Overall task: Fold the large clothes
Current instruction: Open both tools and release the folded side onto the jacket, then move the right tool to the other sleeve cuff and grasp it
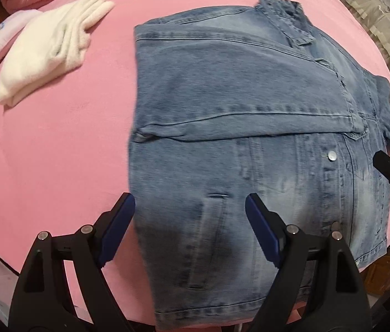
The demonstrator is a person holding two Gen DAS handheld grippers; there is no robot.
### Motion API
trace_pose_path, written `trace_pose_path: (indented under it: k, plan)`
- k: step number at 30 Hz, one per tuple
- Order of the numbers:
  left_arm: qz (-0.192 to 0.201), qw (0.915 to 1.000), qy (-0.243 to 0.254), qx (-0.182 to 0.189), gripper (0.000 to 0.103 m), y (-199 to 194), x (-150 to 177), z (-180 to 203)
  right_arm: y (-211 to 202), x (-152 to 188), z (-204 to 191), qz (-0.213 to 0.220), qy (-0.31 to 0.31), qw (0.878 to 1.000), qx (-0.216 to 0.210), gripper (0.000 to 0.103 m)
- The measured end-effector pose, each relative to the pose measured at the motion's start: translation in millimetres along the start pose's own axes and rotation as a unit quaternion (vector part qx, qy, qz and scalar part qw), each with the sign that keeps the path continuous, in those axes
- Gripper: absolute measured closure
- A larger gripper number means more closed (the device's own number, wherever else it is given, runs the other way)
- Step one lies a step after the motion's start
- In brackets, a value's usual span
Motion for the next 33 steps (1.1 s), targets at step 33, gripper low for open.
trace_pose_path:
  k: [33]
  plan:
    - [-0.017,0.9905,0.117,0.071,0.023,-35.9,29.5,535.5,-12.7,-18.8,526.5,0.021,0.208,0.978,0.005,0.029]
Point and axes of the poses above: each gripper's, at about its wrist camera, not at the fingertips, and y roughly the way its jaws point, z to its right, x to its underside, the point moved 9 cm from there along y, roughly the way its jaws point, and after that the axes turned 12 degrees about z, right-handed, at the moved point
